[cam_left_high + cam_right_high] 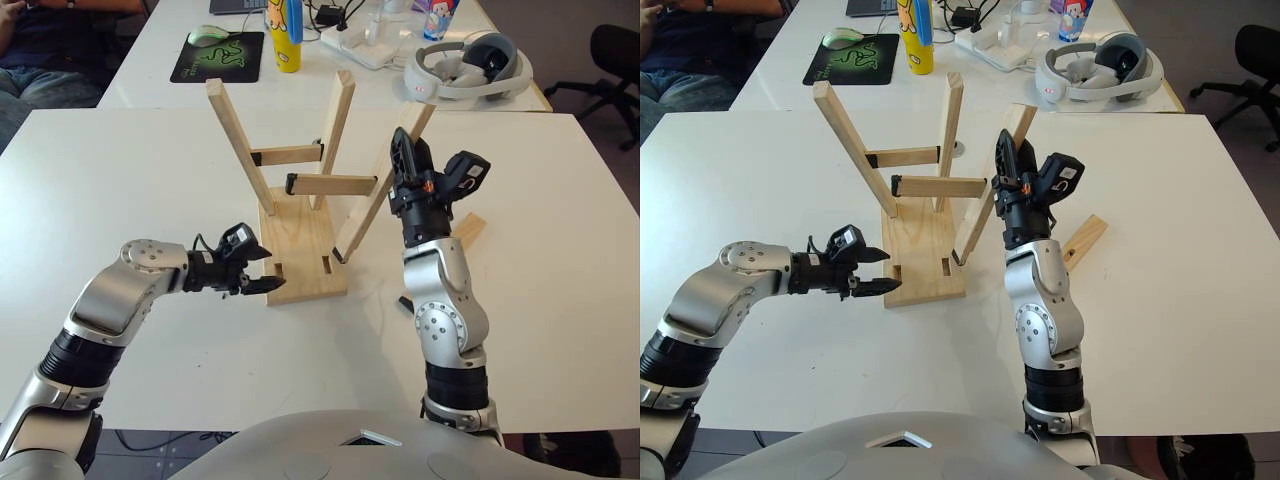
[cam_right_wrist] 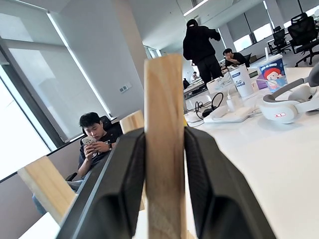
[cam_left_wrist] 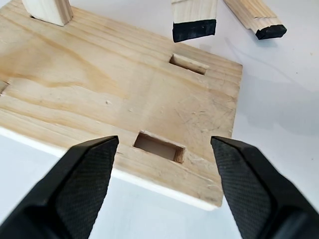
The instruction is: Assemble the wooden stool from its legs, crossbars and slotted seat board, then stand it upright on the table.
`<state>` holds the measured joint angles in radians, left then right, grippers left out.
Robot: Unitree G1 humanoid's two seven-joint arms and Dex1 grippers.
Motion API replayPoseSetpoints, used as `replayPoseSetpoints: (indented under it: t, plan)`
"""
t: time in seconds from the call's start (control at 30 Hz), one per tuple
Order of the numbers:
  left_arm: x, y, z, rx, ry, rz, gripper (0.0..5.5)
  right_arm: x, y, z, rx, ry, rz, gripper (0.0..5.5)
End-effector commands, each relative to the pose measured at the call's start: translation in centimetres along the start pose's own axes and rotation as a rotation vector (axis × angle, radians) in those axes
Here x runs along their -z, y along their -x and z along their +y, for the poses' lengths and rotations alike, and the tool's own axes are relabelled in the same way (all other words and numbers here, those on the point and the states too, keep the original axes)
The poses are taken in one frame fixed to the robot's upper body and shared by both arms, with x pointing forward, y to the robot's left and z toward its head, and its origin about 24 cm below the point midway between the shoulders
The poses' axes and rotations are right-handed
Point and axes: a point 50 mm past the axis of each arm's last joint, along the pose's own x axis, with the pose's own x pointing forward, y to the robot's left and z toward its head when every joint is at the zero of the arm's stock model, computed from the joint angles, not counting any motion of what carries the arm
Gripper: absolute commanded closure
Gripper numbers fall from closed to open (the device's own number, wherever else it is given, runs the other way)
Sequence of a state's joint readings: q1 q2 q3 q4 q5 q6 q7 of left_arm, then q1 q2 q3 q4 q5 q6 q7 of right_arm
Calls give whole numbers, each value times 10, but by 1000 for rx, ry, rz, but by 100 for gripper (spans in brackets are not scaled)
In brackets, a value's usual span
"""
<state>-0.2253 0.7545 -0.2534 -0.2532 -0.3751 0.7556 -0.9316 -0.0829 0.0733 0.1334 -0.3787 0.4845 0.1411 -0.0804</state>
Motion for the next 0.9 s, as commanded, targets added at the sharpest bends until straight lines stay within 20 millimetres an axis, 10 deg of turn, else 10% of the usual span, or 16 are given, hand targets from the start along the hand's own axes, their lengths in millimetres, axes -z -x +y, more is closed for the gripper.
replayPoseSetpoints:
  t: [0.03,0.47,0.9]
  plan:
    - [-7,7,9,23,-46,68,205,7,6,38,48,-218,-99,443]
    - [-16,5,16,55,-75,82,205,37,24,21,175,-223,-52,443]
    - [-14,5,11,64,-65,77,205,42,47,17,46,250,-119,443]
